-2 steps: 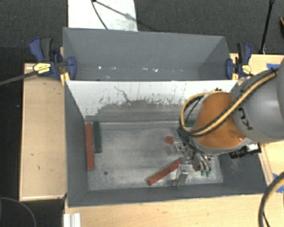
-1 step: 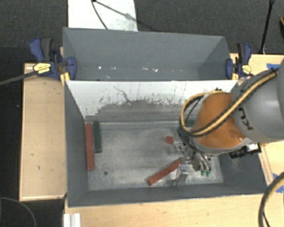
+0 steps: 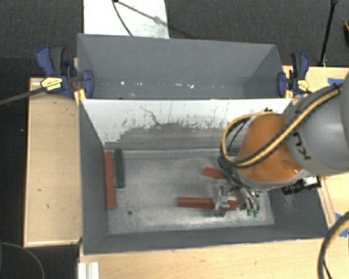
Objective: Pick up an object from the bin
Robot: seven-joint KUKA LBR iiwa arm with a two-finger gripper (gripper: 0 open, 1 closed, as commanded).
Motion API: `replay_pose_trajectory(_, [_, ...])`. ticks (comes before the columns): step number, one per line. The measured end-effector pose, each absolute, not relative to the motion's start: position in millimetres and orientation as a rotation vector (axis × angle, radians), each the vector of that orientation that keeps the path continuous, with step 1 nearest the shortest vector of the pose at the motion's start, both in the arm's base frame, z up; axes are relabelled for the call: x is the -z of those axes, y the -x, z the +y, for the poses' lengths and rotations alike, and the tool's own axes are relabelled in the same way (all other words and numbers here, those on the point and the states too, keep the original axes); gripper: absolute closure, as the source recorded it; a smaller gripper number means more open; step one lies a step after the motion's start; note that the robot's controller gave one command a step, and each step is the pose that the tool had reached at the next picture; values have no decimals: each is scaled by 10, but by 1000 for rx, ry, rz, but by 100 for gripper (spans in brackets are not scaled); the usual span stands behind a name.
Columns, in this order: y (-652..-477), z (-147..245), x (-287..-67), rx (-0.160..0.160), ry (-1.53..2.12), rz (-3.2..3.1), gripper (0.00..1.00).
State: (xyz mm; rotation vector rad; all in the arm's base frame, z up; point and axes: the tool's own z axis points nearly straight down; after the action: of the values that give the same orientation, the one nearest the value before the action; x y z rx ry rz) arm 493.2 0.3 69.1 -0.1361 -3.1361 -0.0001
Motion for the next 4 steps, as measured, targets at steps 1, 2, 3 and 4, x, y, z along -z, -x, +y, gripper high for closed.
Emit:
replay_pose_trajectory(1, [-4950, 3, -1417, 1, 132, -3147, 100])
replay_pose_trajectory(2, [-4966, 1, -1804, 1, 125, -3146, 100])
replay_pose_trajectory(3, [-4977, 0, -1863, 0, 121, -3144, 100])
replay_pose_trajectory(4, [-4988, 0, -1884, 0, 119, -3146, 100])
